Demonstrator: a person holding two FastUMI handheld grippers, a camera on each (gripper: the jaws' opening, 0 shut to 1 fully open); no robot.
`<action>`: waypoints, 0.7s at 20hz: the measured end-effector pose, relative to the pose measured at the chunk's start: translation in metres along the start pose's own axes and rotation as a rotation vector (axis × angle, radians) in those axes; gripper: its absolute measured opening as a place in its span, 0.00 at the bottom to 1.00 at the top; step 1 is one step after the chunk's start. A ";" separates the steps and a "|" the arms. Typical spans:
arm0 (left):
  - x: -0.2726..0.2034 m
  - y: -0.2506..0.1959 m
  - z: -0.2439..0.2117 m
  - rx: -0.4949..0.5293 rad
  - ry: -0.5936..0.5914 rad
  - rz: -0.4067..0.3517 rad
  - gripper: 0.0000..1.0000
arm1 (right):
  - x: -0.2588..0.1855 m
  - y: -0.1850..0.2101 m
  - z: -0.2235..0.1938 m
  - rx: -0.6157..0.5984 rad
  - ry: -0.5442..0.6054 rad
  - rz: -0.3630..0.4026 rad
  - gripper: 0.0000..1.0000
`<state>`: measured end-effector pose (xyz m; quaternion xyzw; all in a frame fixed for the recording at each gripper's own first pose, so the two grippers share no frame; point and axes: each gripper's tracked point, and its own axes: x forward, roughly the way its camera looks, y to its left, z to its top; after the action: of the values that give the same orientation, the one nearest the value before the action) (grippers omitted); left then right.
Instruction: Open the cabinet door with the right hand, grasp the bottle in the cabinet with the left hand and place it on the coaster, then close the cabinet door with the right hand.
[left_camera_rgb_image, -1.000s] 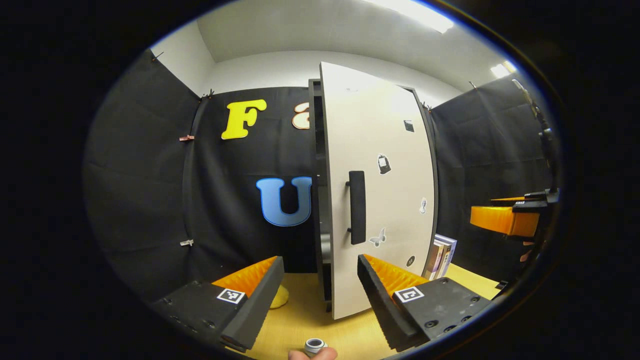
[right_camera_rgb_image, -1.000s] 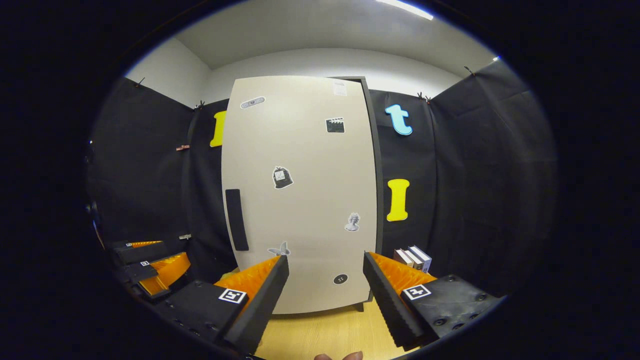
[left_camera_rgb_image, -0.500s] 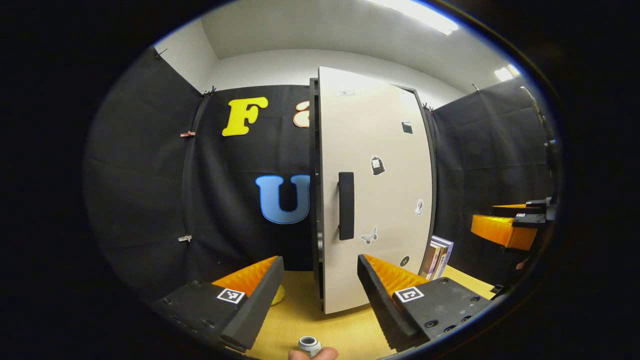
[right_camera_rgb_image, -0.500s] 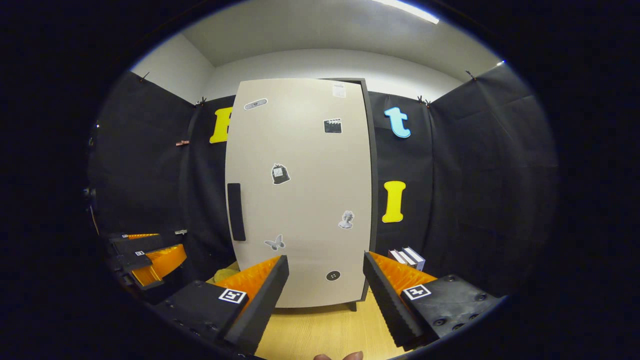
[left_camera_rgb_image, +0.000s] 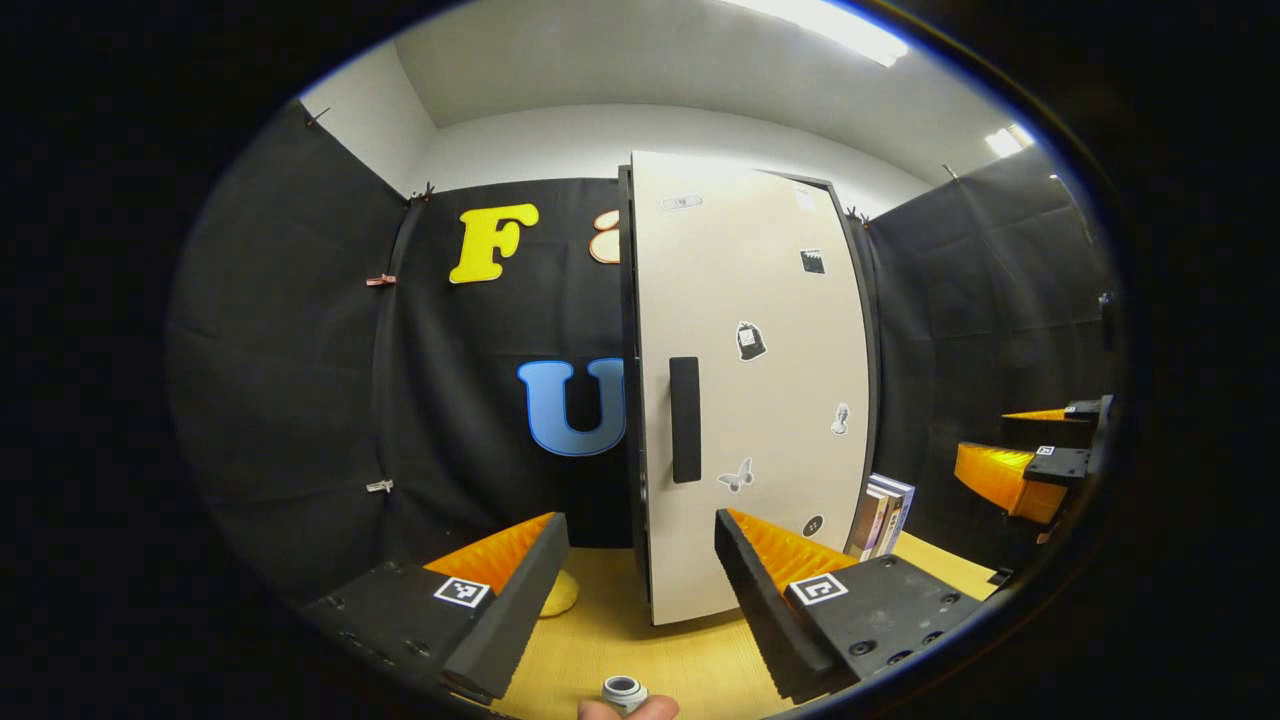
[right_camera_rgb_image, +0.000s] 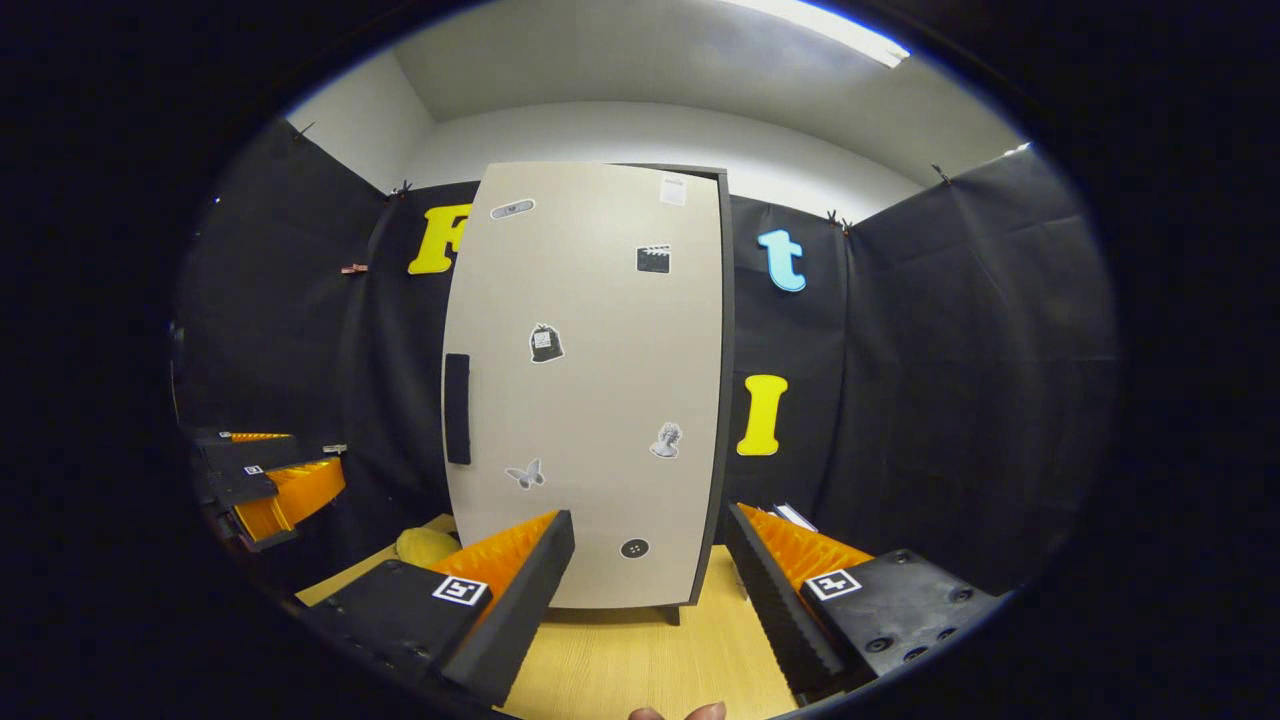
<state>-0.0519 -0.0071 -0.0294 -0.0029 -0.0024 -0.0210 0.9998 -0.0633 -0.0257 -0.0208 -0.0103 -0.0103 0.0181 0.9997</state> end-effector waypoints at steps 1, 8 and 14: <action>0.000 0.000 0.000 -0.004 0.000 0.002 0.93 | 0.000 -0.001 0.001 0.000 -0.001 -0.002 0.99; 0.003 -0.001 -0.004 -0.016 0.009 0.005 0.93 | 0.000 -0.008 0.002 0.009 0.001 -0.015 0.98; 0.006 -0.006 -0.004 -0.011 0.005 0.011 0.93 | 0.002 -0.012 0.002 0.023 0.001 -0.014 0.98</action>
<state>-0.0466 -0.0130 -0.0329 -0.0085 0.0005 -0.0157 0.9998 -0.0609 -0.0377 -0.0181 0.0015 -0.0095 0.0114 0.9999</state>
